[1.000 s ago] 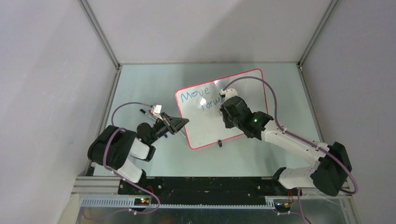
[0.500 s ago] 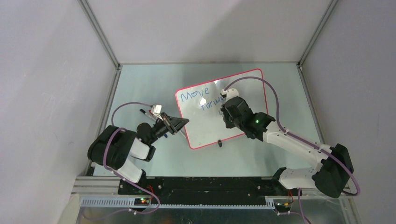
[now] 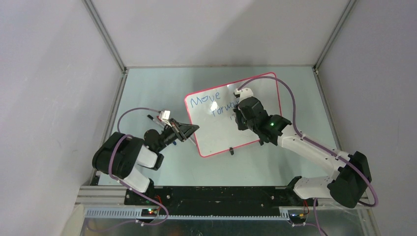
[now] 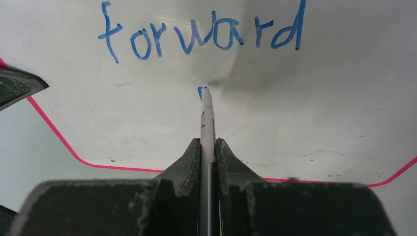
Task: Write a sentence on the whiteboard
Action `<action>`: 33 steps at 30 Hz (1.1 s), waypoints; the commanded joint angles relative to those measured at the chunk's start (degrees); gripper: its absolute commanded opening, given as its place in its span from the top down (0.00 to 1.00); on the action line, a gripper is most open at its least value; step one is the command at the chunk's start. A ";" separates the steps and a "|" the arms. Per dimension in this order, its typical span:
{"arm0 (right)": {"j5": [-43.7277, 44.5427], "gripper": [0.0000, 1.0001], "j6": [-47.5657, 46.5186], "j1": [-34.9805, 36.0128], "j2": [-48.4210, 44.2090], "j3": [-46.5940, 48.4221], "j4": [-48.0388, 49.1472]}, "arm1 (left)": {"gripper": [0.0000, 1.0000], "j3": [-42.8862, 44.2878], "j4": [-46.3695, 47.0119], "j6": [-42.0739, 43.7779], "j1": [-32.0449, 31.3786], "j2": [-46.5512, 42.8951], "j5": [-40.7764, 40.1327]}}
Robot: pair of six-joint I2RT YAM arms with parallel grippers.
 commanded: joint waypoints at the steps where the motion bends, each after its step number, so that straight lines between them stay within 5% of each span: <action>1: -0.80 1.00 -0.82 -0.47 0.36 2.29 1.49 | 1.00 0.67 1.46 3.01 -0.70 -0.71 -0.85; 33: -1.35 1.00 -0.90 -1.10 2.47 2.29 1.13 | 1.00 0.87 1.39 3.09 -0.70 -0.53 -0.84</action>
